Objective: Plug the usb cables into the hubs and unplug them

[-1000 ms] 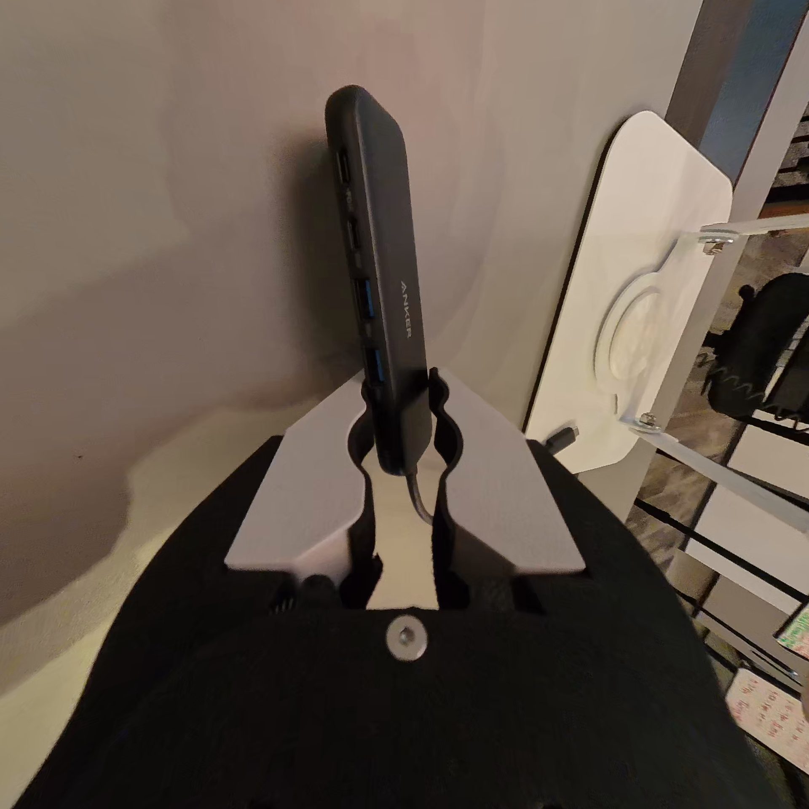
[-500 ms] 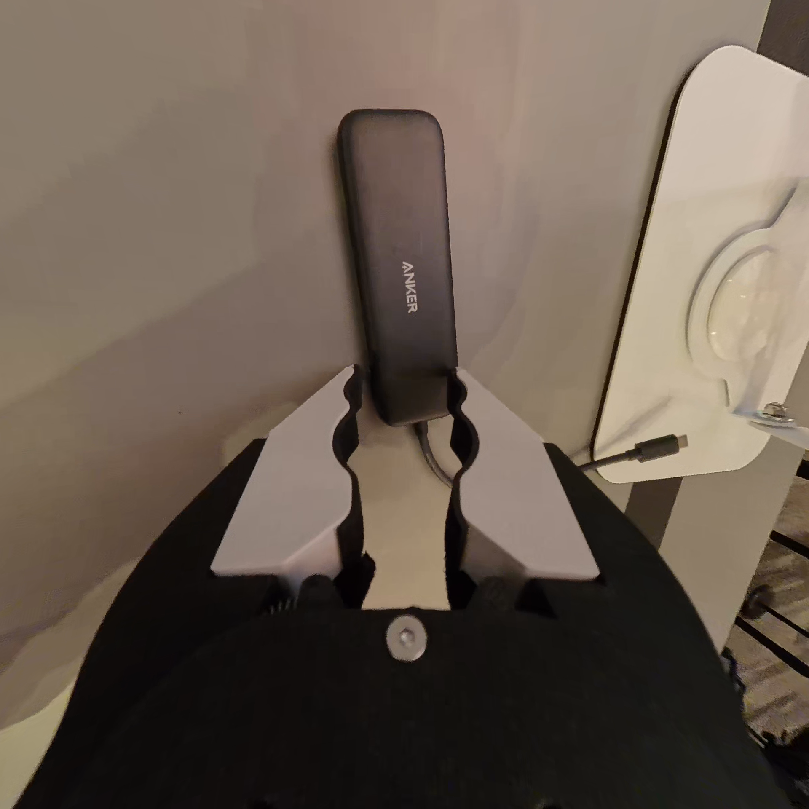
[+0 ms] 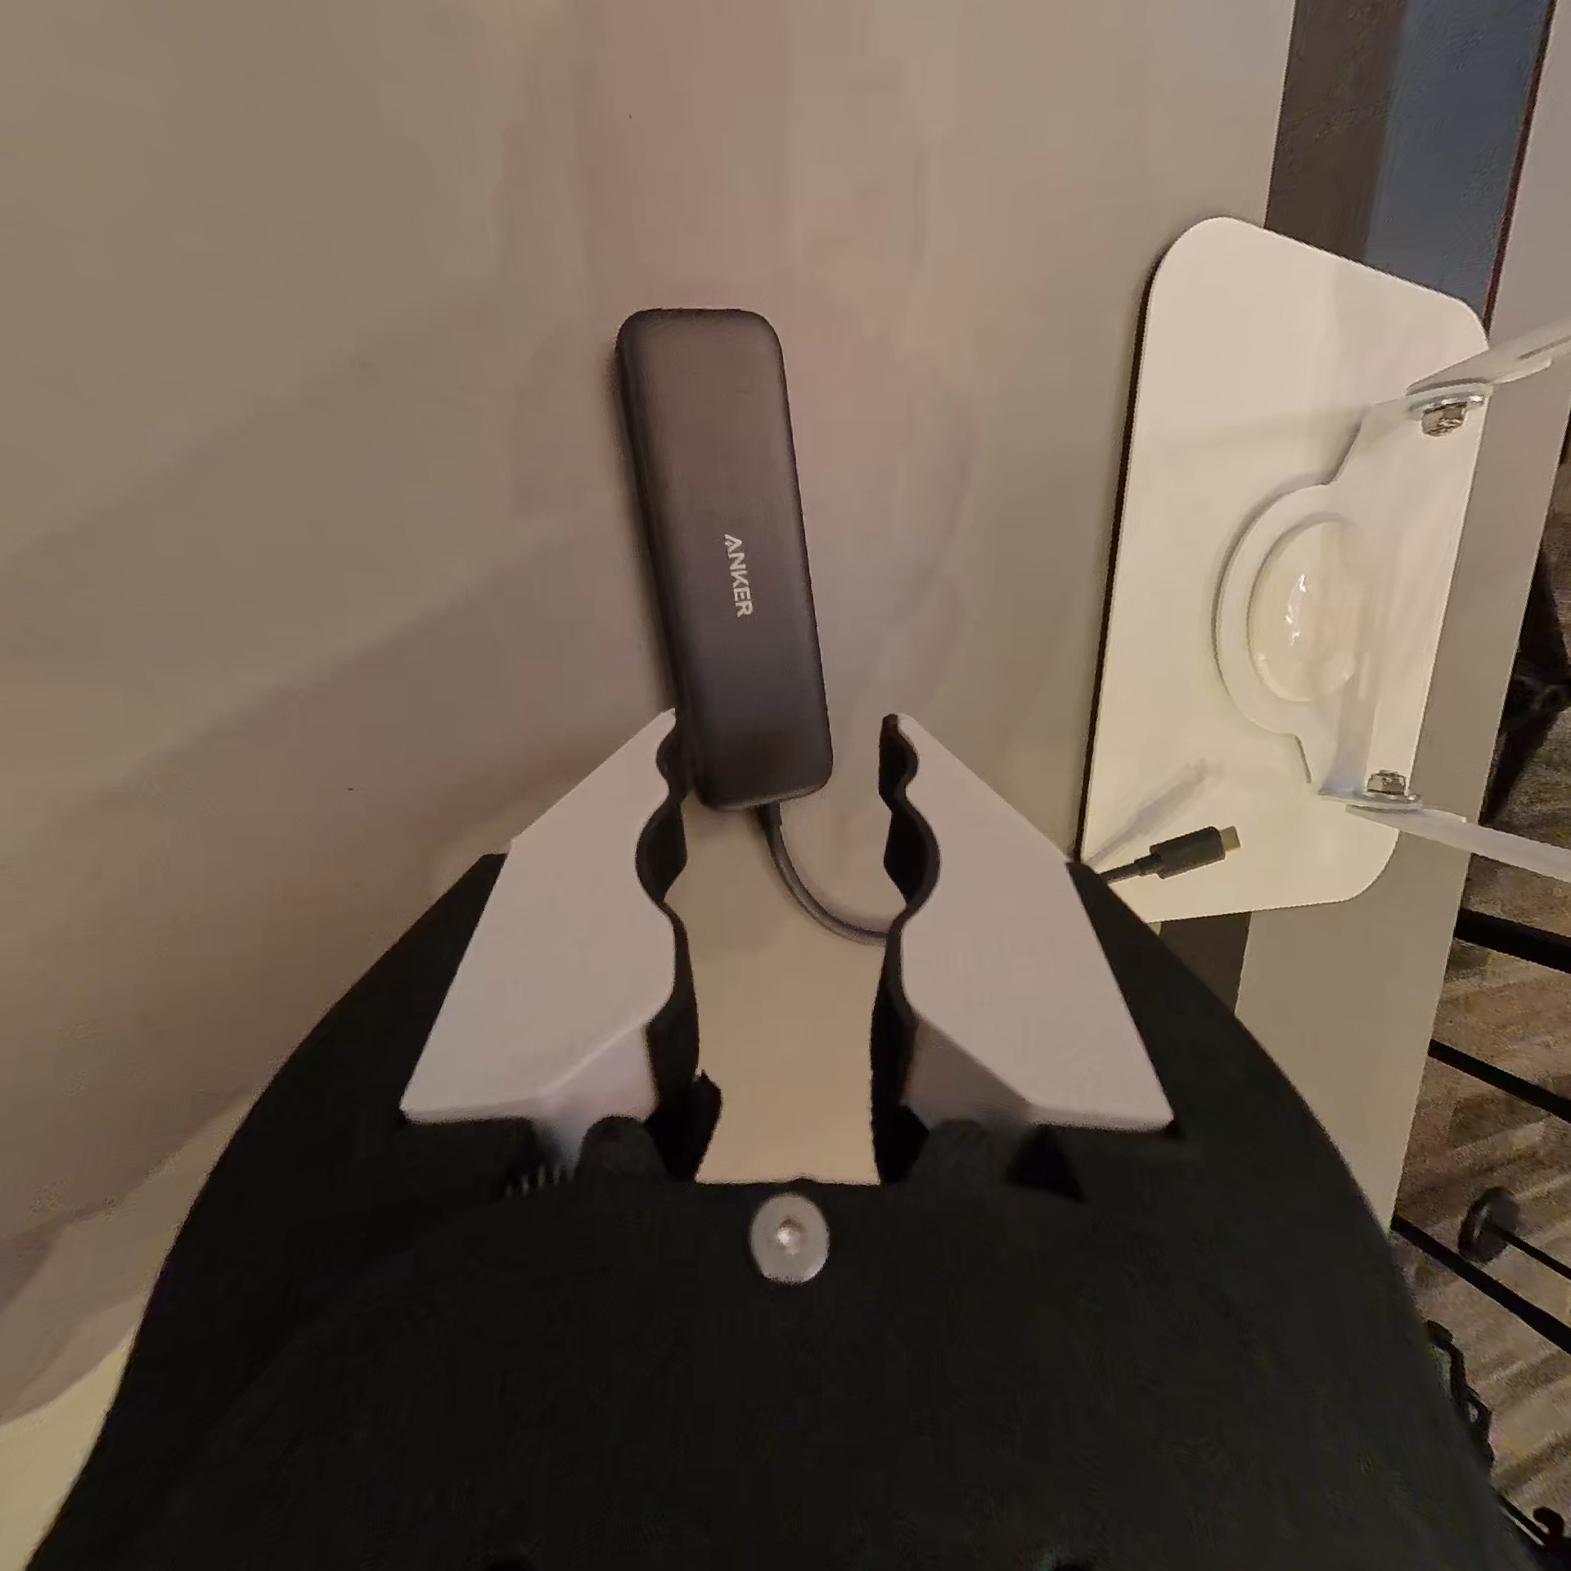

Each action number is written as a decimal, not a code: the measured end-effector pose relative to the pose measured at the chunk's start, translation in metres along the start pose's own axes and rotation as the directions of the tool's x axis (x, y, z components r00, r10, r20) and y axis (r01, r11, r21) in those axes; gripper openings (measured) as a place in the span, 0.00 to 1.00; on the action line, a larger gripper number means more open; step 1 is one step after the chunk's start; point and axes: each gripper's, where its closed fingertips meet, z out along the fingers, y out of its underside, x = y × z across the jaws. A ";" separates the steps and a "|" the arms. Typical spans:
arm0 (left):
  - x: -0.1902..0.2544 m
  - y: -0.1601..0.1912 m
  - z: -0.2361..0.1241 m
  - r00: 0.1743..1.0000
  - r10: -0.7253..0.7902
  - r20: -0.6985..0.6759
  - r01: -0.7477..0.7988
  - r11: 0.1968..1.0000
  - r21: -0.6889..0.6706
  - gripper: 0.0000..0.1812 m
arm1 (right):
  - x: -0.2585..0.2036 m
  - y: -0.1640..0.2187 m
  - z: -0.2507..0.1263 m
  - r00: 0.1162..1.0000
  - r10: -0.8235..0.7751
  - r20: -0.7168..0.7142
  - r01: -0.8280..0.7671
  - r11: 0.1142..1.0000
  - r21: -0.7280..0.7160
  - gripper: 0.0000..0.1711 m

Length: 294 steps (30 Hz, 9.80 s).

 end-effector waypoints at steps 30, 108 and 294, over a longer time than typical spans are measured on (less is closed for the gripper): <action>0.037 0.339 -0.047 0.939 -0.127 -0.321 -0.122 0.746 -0.654 0.17 | 0.002 0.010 0.013 1.000 0.002 0.004 -0.002 1.000 -0.009 0.23; -0.112 0.176 -0.035 0.859 0.176 0.481 0.004 0.937 -0.350 0.05 | 0.022 -0.046 -0.052 0.982 -0.034 -0.188 0.076 0.972 0.221 0.25; 0.135 -0.102 0.078 0.748 -0.464 -0.474 0.621 0.741 0.256 0.09 | 0.051 -0.118 -0.212 0.368 -0.121 -0.922 0.592 0.795 0.132 0.15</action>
